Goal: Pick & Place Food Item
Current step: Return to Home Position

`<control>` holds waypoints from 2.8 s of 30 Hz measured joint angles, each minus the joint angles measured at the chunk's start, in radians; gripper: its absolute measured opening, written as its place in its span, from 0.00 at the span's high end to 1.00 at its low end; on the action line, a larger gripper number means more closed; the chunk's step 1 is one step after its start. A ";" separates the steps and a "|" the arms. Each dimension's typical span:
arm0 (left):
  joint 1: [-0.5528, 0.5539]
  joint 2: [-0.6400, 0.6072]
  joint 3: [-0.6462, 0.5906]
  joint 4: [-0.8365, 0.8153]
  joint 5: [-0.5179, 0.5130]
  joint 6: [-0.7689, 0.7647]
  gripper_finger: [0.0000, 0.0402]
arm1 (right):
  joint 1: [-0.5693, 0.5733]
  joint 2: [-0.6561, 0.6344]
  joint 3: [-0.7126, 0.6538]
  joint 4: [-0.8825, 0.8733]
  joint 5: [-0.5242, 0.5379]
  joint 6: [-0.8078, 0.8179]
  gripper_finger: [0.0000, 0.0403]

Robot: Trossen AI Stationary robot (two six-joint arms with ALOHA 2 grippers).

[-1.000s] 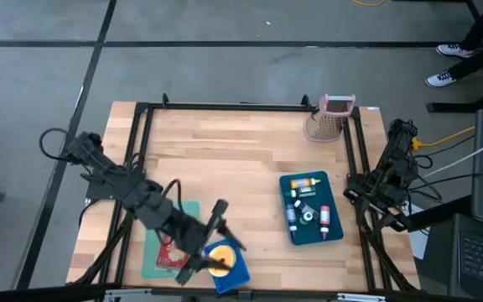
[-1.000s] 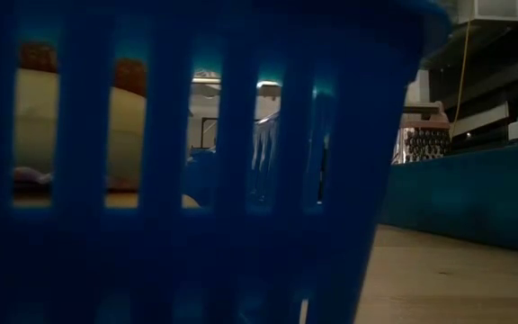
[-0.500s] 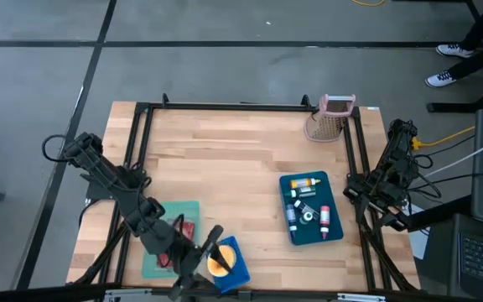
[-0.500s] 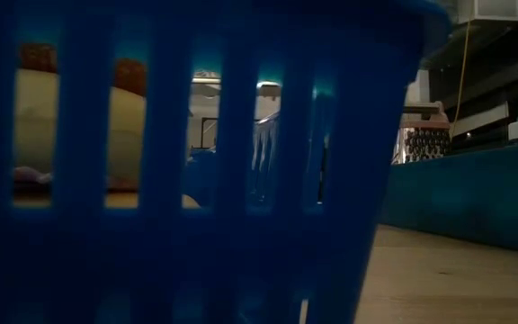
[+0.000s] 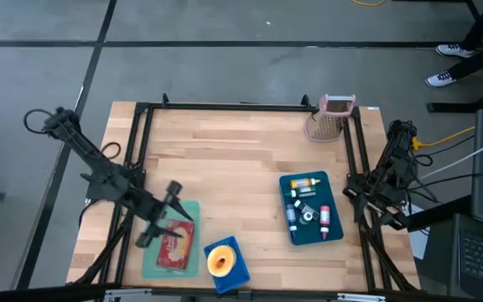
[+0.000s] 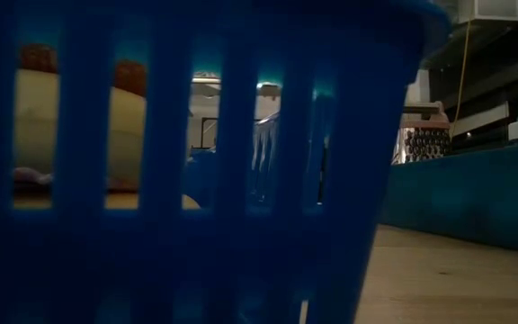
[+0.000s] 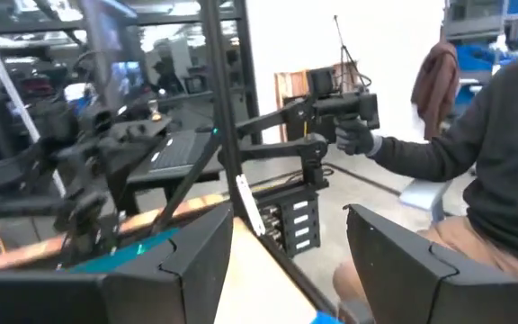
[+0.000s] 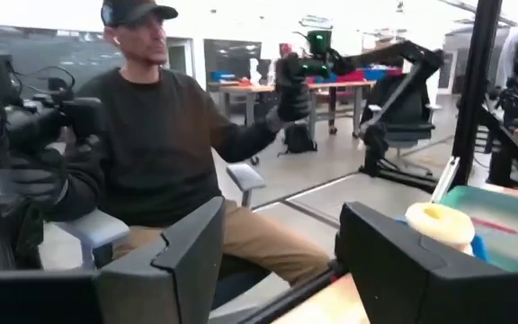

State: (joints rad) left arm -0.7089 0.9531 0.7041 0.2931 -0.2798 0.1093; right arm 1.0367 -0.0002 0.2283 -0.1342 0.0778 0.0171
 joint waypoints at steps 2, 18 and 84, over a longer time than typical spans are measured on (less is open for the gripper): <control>-0.019 -0.100 -0.112 0.037 -0.041 -0.011 0.47 | 0.000 0.000 0.001 0.000 0.001 -0.012 0.46; -0.166 -0.504 -0.632 0.180 -0.232 -0.033 0.47 | 0.000 0.000 -0.100 0.097 0.057 0.057 0.46; -0.179 -0.933 -0.695 -0.236 -0.057 -0.061 0.47 | -0.002 0.016 -0.212 0.144 -0.078 0.073 0.46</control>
State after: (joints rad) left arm -0.8875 0.0202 0.0090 0.0571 -0.3365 0.0481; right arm 1.0348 0.0154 0.0162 0.0101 0.0000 0.0901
